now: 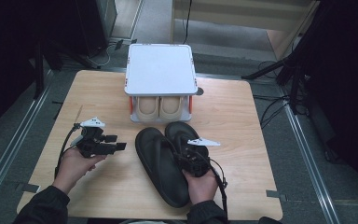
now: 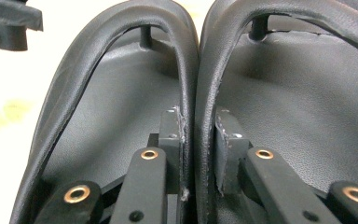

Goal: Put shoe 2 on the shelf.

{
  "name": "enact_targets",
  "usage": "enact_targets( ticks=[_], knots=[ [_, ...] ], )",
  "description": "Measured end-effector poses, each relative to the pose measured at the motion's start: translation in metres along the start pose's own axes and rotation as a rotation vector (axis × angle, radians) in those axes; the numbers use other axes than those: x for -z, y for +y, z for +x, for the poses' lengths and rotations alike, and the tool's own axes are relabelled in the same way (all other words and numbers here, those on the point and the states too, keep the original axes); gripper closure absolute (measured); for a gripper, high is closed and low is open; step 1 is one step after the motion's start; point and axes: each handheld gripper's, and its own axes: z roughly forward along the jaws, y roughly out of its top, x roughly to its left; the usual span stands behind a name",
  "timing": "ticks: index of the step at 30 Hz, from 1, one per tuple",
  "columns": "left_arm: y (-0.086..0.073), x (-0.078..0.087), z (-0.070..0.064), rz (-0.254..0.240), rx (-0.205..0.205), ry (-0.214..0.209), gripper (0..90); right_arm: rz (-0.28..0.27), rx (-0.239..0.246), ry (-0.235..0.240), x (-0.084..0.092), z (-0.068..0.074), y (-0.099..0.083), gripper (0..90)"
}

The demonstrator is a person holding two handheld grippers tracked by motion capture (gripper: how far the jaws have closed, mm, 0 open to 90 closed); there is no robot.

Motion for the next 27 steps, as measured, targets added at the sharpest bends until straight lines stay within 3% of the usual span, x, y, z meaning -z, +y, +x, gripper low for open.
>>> enact_targets(
  ticks=[5, 11, 14, 20, 27],
  knots=[
    [0.000, 0.003, 0.002, 0.005, -0.008, 0.014, 39.9, 0.078, 0.120, 0.068, 0.009, -0.004, 0.009, 77.0],
    [-0.001, 0.009, 0.010, -0.010, 0.017, 0.030, 39.6, 0.101, 0.208, 0.188, 0.016, -0.012, 0.018, 76.9],
    [-0.002, 0.012, 0.014, -0.019, 0.034, 0.038, 39.7, 0.144, 0.270, 0.244, 0.019, -0.012, 0.022, 77.0],
    [-0.004, 0.016, 0.021, -0.030, 0.043, 0.054, 39.7, 0.177, 0.403, 0.348, 0.022, -0.007, 0.036, 76.9],
    [-0.006, 0.022, 0.030, -0.043, 0.072, 0.064, 39.7, 0.225, 0.469, 0.429, 0.012, -0.001, 0.052, 76.8]
  ],
)
